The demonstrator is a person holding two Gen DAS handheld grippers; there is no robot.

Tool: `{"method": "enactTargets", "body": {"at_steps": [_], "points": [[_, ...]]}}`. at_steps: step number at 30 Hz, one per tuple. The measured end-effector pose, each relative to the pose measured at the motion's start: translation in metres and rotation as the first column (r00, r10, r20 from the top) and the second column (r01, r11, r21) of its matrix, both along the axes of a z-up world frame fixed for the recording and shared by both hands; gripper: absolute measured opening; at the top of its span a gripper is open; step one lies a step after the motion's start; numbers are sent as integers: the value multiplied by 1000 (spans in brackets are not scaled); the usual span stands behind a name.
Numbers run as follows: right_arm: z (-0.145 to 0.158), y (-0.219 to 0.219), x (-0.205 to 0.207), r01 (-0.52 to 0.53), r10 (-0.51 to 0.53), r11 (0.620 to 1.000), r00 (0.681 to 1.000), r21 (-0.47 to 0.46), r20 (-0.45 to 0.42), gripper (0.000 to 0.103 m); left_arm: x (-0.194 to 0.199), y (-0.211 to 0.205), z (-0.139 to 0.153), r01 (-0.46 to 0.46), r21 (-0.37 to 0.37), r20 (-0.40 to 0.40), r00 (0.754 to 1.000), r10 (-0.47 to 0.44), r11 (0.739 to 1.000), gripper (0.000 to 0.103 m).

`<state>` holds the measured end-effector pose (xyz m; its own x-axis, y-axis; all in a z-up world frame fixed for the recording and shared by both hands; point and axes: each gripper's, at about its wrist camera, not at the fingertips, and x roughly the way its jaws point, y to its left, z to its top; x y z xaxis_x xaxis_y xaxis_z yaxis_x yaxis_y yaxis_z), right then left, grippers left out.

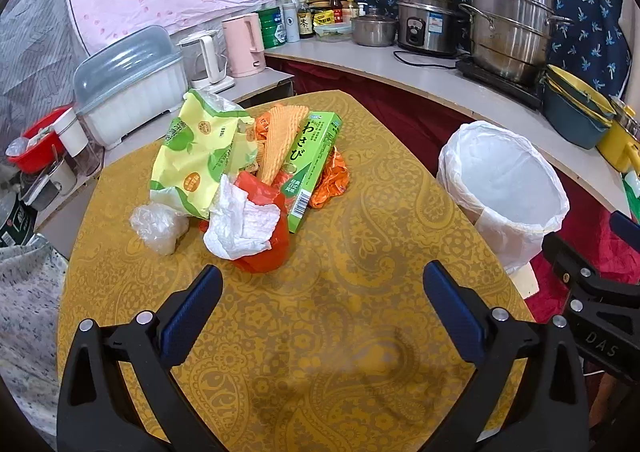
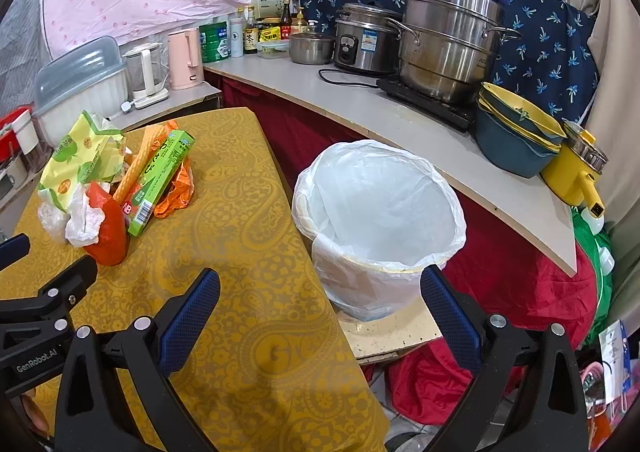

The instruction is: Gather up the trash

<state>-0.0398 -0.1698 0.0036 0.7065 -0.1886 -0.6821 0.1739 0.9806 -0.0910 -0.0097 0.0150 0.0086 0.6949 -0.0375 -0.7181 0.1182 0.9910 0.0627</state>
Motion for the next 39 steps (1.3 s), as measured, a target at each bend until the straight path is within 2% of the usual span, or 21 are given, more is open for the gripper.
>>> {"method": "enactTargets", "body": {"at_steps": [10, 23, 29, 39], "points": [[4, 8, -6, 17, -17, 1000, 1000, -6, 6, 96, -4, 6, 2, 4, 39, 10, 1000, -4, 999, 96], [15, 17, -14, 25, -24, 999, 999, -27, 26, 96, -8, 14, 7, 25, 26, 27, 999, -25, 999, 96], [19, 20, -15, 21, -20, 999, 999, -35, 34, 96, -12, 17, 12, 10, 6, 63, 998, -10, 1000, 96], [22, 21, -18, 20, -18, 999, 999, -39, 43, 96, -11, 19, 15, 2, 10, 44, 999, -3, 1000, 96]]}}
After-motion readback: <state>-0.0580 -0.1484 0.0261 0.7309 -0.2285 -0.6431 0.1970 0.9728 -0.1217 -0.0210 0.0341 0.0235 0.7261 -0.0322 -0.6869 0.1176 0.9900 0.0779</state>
